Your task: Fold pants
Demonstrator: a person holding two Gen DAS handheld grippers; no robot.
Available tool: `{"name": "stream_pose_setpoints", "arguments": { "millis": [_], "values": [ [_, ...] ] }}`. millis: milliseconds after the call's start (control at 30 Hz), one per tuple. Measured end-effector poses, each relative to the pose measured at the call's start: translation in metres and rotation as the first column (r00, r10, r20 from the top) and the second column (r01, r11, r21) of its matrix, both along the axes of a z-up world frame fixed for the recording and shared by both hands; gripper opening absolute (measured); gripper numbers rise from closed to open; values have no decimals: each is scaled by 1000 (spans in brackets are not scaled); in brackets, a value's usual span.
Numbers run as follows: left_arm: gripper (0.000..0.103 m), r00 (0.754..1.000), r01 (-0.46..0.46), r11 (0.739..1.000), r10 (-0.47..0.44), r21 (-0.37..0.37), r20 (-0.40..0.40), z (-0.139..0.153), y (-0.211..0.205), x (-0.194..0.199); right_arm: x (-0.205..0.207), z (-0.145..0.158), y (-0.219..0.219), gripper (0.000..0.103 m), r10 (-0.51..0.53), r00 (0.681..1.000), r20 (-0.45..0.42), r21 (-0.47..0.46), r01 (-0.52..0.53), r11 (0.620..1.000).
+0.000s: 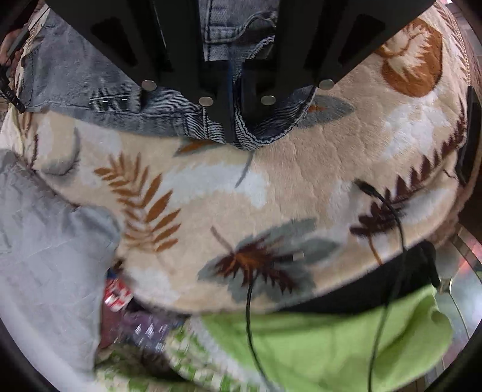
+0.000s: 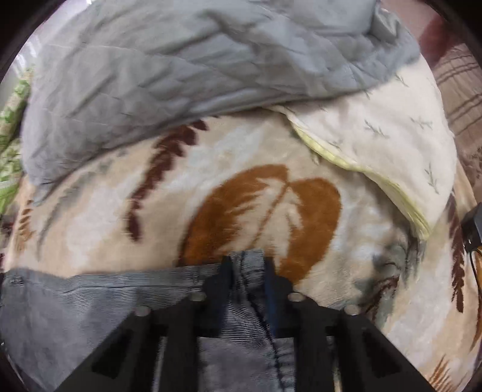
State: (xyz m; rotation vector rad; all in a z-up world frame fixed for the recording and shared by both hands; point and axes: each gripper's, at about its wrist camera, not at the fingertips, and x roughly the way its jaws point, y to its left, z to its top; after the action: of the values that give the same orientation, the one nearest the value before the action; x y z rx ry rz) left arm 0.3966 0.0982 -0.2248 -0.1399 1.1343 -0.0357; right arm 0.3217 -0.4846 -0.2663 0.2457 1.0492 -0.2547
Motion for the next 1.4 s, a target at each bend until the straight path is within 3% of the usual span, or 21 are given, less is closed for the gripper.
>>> {"name": "stream_pose_setpoints", "arguments": {
  "millis": [133,267,367,467,567,767,900,1033,1100,1167,1233,1333,1400],
  "values": [
    [3,998,-2,997,7,-80,67,43,15,-15,-25,49,2,19,-23,991,132,10,22,1000],
    [3,983,18,992,5,-123,182,89,22,-52,-63,104,5,19,-52,945,322,49,38,998],
    [3,967,49,986,-7,-159,255,113,33,-100,-99,118,9,19,-52,921,386,54,34,998],
    [3,957,72,982,-19,-174,291,119,50,-154,-143,112,8,19,-63,911,407,85,31,996],
    [3,955,86,980,-29,-180,295,112,68,-209,-196,94,8,19,-67,923,378,115,25,993],
    [3,972,63,982,-20,-179,234,65,96,-298,-297,43,24,19,-73,948,310,170,20,985],
    [4,990,2,981,26,-196,139,19,112,-320,-340,9,29,19,-85,957,276,236,19,971],
    [4,995,-25,979,44,-201,91,-10,119,-327,-358,-17,24,21,-115,961,253,318,30,948],
    [5,996,-38,986,50,-160,68,-15,120,-328,-362,-20,18,26,-136,962,238,356,44,934],
    [8,997,-47,988,56,-147,60,-13,124,-331,-363,-12,12,52,-162,962,222,363,72,929],
    [10,996,-50,988,60,-148,63,-9,131,-336,-369,3,4,65,-192,945,265,347,92,933],
    [10,991,-91,994,97,-65,94,2,141,-347,-362,20,-8,65,-208,931,301,348,96,933],
    [10,986,-112,991,119,-70,120,13,146,-354,-342,22,-13,66,-203,940,276,352,98,931]
  ]
}}
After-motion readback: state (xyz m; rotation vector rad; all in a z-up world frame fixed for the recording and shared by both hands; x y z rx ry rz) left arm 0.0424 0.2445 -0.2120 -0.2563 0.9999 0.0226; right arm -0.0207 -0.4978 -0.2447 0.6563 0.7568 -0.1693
